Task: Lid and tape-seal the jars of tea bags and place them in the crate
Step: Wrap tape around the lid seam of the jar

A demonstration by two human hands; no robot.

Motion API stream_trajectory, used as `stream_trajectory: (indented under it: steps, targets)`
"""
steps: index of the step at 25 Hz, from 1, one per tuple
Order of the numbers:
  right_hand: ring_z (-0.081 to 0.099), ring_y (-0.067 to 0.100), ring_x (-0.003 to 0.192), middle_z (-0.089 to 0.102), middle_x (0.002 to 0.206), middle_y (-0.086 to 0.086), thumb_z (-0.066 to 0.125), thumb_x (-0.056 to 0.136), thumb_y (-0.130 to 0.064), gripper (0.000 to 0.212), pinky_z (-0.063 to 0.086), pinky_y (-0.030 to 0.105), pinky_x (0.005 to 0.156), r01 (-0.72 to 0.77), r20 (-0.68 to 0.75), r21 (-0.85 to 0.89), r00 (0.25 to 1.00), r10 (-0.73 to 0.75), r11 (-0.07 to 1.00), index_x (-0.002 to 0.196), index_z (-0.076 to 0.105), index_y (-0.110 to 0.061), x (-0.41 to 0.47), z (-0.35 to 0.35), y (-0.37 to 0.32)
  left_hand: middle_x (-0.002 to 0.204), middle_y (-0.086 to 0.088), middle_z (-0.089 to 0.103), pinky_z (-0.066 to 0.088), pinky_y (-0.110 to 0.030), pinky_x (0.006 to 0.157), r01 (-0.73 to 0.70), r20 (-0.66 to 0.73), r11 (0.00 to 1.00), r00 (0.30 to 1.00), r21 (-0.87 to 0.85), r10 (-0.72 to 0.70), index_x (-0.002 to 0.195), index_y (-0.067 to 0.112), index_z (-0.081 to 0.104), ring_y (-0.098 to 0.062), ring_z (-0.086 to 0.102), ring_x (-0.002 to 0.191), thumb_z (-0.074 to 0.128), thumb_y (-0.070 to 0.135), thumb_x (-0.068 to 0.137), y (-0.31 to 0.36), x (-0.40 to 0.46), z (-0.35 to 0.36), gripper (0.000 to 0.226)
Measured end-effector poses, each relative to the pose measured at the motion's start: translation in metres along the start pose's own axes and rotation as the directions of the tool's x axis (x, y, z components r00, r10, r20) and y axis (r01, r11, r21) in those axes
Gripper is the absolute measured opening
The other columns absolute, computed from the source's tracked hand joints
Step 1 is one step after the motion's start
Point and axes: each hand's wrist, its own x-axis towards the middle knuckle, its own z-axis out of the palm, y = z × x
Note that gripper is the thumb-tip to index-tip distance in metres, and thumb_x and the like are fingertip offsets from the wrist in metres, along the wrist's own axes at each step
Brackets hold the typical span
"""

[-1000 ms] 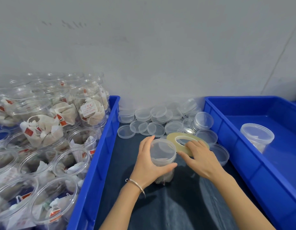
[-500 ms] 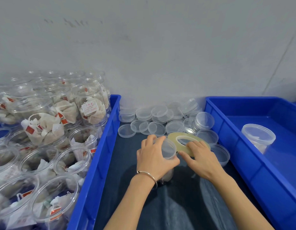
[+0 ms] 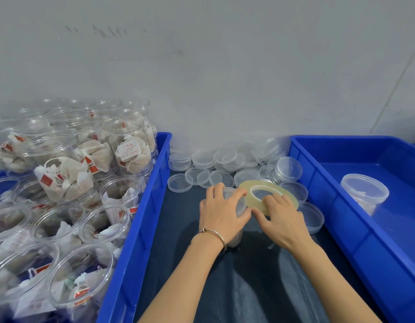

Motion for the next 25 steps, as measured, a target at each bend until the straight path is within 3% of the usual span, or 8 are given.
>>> stream_trajectory:
  steps: [7, 14, 19, 25]
  targets:
    - [0.038, 0.016, 0.107, 0.039, 0.097, -0.010, 0.034, 0.094, -0.055, 0.034, 0.040, 0.040, 0.080, -0.051, -0.034, -0.038, 0.998, 0.050, 0.998, 0.089, 0.039, -0.022, -0.004, 0.003, -0.008, 0.134, -0.001, 0.036, 0.039, -0.038, 0.092, 0.027, -0.066, 1.000, 0.997, 0.008, -0.026, 0.121, 0.040, 0.048, -0.024, 0.029, 0.128, 0.052, 0.050, 0.086, 0.001, 0.006, 0.005, 0.037]
    - [0.039, 0.015, 0.107, 0.047, 0.104, -0.009, 0.029, 0.095, -0.057, 0.038, 0.032, 0.038, 0.073, -0.134, -0.102, -0.156, 0.988, 0.119, 0.979, 0.094, 0.043, -0.022, -0.006, 0.000, -0.022, 0.134, -0.002, 0.036, 0.041, -0.037, 0.090, 0.046, -0.027, 0.998, 0.999, -0.048, -0.047, 0.120, 0.037, 0.052, -0.025, 0.029, 0.127, 0.057, 0.045, 0.084, -0.004, 0.016, 0.000, 0.038]
    - [0.036, 0.017, 0.112, 0.050, 0.112, -0.006, 0.028, 0.096, -0.057, 0.043, 0.030, 0.039, 0.073, -0.241, -0.080, -0.053, 0.968, 0.237, 0.969, 0.103, 0.050, -0.020, -0.008, 0.003, -0.030, 0.132, -0.001, 0.038, 0.040, -0.036, 0.090, 0.046, 0.003, 0.992, 0.999, -0.115, -0.046, 0.120, 0.037, 0.053, -0.024, 0.029, 0.127, 0.057, 0.043, 0.084, -0.005, 0.023, -0.002, 0.037]
    - [0.036, 0.016, 0.113, 0.051, 0.113, -0.006, 0.031, 0.096, -0.054, 0.041, 0.029, 0.040, 0.074, -0.329, -0.089, 0.063, 0.939, 0.333, 0.942, 0.099, 0.050, -0.018, -0.015, 0.008, -0.037, 0.131, -0.002, 0.039, 0.042, -0.039, 0.090, 0.028, 0.005, 0.994, 1.000, -0.108, -0.028, 0.123, 0.036, 0.052, -0.024, 0.029, 0.128, 0.057, 0.041, 0.085, -0.004, 0.027, -0.002, 0.038]
